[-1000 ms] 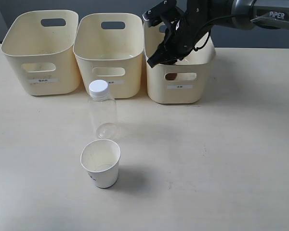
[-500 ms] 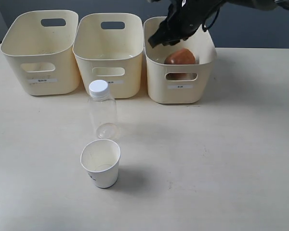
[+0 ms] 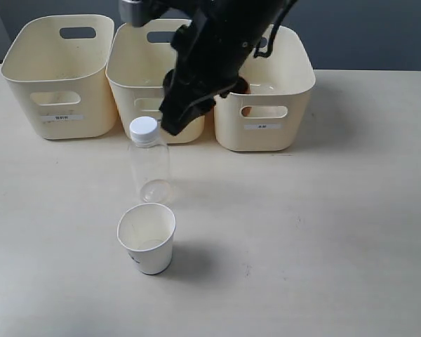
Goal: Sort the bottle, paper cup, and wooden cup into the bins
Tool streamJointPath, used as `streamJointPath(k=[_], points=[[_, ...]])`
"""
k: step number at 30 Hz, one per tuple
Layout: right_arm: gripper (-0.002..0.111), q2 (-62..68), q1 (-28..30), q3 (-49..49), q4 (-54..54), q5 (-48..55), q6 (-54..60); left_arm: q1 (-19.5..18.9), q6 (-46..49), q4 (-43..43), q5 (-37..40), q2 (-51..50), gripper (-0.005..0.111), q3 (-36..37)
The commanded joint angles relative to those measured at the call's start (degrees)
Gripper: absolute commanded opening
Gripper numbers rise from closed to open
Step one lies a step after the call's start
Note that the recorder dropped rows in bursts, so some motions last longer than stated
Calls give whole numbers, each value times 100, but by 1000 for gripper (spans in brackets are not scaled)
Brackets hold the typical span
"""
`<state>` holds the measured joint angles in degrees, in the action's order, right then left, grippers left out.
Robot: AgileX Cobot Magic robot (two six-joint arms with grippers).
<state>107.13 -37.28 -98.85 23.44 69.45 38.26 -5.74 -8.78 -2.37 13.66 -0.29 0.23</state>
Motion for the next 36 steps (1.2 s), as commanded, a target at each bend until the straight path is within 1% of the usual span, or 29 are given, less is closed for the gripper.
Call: streamJointPath(k=[1,2,3,4,6,9,14,28,29,30,31,33,34,36], points=[[49,-32,-754,-31,44,51,70,20,-8,-7,-42,29,0,-23],[52,-24,-887,-31,44,51,70,20,-8,-7,-42,29,0,-23],[55,67,-1144,-31,26,51,18,20,-8,-7,-42,29,0,-23],[55,138,-1268,-31,-19,51,-42,20,-8,-7,-42,29,0,-23],[54,416,-1680,-31,-509,51,-312,20,-8,-7,-42,29,0,-23],[54,770,-1943,-31,-1148,51,-760,20,-8,-7,-42,29,0,-23],[54,1081,-1950,-31,-1295,51,-840,20,-8,-7,-42,29,0,-23],[54,1492,-1950,-31,-1287,51,-863,20,-8,-7,-42,29,0,-23],[51,1533,-1950,-31,-1287,51,-863,20,-8,-7,-42,29,0,-23],[46,1545,-1950,-31,-1287,51,-863,20,-8,-7,-42,29,0,-23],[36,1560,-1950,-31,-1287,51,-863,20,-8,-7,-42,29,0,-23],[9,1561,-1950,-31,-1287,51,-806,20,-8,-7,-42,29,0,-23],[-1,1561,-1950,-31,-1287,51,-774,20,-8,-7,-42,29,0,-23],[1,1561,-1950,-31,-1287,51,-684,20,-8,-7,-42,29,0,-23]])
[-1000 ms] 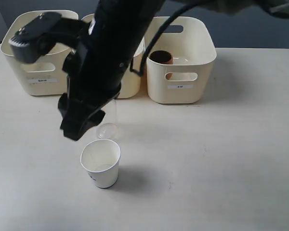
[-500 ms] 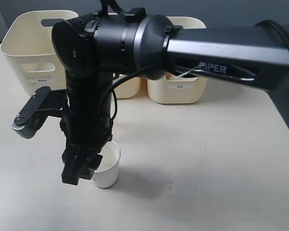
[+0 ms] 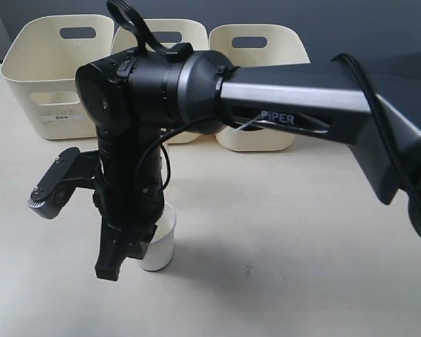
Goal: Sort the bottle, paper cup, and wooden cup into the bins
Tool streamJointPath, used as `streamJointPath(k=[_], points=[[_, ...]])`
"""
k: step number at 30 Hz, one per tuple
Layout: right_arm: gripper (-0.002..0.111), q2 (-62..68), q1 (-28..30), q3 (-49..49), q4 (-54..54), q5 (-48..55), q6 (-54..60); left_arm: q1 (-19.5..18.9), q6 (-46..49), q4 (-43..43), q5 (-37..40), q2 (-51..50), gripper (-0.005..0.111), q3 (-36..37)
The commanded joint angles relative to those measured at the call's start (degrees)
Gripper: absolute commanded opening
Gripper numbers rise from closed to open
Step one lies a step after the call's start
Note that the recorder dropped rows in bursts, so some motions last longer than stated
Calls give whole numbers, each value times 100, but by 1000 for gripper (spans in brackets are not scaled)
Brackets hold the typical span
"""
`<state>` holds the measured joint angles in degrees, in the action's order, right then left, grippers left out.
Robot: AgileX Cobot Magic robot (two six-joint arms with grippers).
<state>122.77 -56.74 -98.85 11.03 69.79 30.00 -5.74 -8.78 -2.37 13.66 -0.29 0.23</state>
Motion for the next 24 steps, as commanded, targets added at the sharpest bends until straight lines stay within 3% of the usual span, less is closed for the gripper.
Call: streamJointPath(k=[1,16,20,24], points=[[1,-3,-3,-31,-46,17,151,20,-8,-7,-42,29,0,-23],[1,-1229,11,-31,-358,-28,305,20,-8,-7,-42,29,0,-23],[1,-1789,11,-31,-717,-611,266,20,-8,-7,-42,29,0,-23],[1,-2159,38,-31,-1876,-1510,-494,20,-8,-7,-42,29,0,-23]])
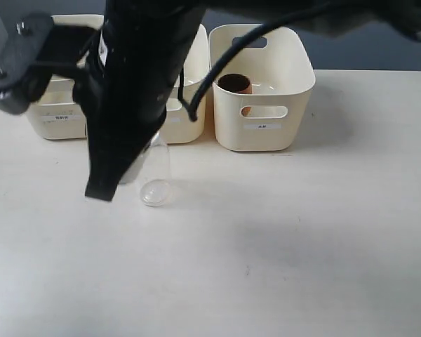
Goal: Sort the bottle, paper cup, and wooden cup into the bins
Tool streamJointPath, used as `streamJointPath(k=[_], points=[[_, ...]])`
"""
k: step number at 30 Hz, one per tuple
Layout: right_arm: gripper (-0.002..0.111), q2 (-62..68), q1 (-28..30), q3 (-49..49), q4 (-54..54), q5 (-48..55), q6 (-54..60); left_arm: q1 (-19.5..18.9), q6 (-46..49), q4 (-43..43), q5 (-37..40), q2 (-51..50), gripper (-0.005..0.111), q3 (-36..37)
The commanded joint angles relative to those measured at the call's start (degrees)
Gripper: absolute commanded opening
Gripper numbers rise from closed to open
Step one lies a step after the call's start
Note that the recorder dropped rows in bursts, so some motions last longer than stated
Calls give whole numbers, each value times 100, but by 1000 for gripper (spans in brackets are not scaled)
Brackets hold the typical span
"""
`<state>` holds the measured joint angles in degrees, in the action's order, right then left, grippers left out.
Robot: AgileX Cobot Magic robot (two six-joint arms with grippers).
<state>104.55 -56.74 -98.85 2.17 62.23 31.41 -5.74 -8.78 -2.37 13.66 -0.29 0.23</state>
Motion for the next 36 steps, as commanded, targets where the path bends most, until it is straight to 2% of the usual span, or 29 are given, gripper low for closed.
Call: streamJointPath(k=[1,4,18,24,36], points=[[1,-366,77,-31,-1286,-998,-869,20,-8,-7,-42,29,0,-23],[1,-377,283,-31,-1917,-1506,-1513,20,-8,-7,-42,29,0,-23],[1,589,1671,-31,-1519,-3203,-1901,20,-8,-7,-42,29,0,-23],[1,1305,1874,-402,-1304,-3345,-1940,20,-8,-7,-42,29,0,-23],[1,2147,1874,-1130,-1304,-3029,-1940,20,-8,-7,-42,29,0,-23]])
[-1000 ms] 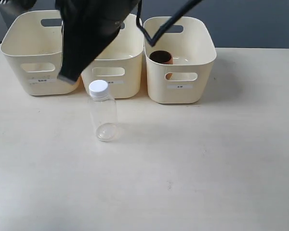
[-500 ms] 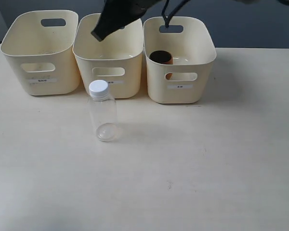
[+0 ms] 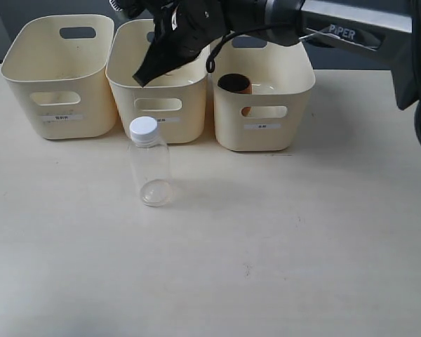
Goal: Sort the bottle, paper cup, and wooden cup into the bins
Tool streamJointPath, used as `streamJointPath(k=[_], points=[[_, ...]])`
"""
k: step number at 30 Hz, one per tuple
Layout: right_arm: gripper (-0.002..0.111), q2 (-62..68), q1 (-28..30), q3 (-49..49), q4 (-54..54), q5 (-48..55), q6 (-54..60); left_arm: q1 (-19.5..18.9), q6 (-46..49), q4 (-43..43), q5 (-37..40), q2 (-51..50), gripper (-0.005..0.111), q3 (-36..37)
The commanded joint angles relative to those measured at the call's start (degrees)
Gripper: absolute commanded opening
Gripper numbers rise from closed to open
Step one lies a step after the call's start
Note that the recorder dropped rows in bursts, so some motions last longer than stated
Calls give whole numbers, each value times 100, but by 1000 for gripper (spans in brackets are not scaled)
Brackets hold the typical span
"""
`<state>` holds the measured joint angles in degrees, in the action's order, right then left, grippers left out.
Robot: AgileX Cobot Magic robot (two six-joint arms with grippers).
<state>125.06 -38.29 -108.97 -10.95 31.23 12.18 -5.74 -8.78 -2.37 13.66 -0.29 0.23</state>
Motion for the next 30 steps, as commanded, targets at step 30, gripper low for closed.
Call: streamJointPath(k=[30], points=[[26,146,94,-119,96,550,280,20,-8,-7,-42,29,0,-23]])
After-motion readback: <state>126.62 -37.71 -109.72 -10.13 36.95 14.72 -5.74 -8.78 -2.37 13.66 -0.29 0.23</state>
